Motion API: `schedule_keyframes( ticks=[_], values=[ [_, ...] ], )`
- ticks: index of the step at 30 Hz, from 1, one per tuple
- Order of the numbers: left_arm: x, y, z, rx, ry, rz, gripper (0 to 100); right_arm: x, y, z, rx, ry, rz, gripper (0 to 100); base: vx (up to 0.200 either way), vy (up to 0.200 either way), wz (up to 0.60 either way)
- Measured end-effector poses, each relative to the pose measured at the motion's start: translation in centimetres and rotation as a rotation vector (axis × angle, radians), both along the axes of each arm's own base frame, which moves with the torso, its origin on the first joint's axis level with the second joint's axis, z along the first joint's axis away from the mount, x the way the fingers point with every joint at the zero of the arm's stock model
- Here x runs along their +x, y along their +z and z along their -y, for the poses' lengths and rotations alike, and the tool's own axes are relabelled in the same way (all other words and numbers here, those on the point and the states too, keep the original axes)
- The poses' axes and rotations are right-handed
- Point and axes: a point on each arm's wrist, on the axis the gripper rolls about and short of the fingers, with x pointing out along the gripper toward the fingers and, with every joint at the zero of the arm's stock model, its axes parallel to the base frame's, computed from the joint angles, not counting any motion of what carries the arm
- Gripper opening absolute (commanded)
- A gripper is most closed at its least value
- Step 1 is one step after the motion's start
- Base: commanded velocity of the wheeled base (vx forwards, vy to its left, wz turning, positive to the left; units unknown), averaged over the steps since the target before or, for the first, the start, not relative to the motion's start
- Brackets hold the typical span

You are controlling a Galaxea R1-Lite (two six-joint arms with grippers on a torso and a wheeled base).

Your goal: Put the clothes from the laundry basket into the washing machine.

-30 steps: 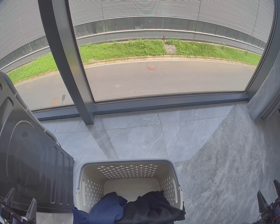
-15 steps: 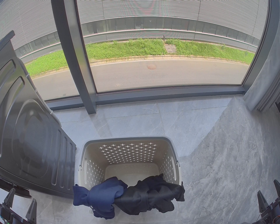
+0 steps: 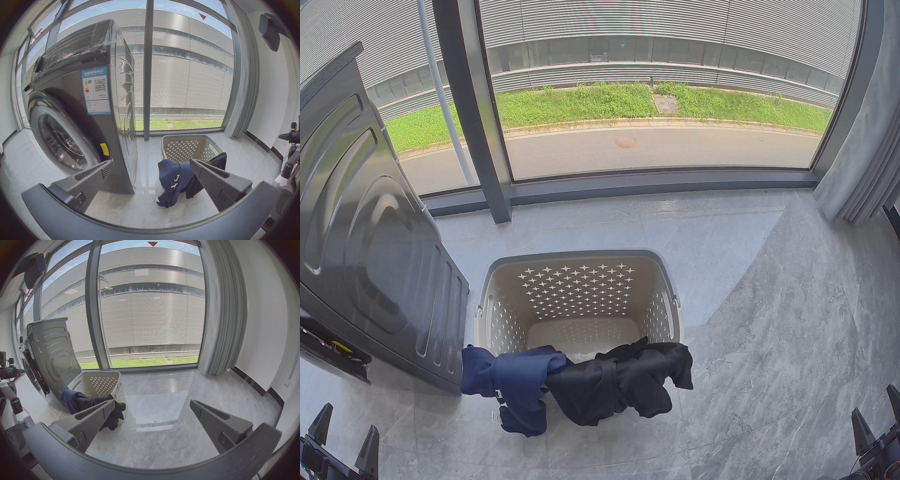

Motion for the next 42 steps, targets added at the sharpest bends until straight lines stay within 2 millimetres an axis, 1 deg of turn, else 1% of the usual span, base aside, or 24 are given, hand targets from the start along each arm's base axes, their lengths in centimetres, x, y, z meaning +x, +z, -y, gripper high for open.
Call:
schedule_keyframes(
  ticks=[4, 16, 42],
  values=[
    [0.0, 0.0, 0.0, 0.0, 0.0, 0.0, 100, 0.0, 0.0, 0.0, 0.0, 0.001, 0.0, 100, -0.2, 0.0, 0.0],
    [0.0, 0.0, 0.0, 0.0, 0.0, 0.0, 100, 0.0, 0.0, 0.0, 0.0, 0.001, 0.0, 100, 0.0, 0.0, 0.0],
    [0.0, 0.0, 0.0, 0.0, 0.0, 0.0, 100, 0.0, -0.01, 0.0, 0.0, 0.001, -0.001, 100, 0.0, 0.2, 0.0]
  ],
)
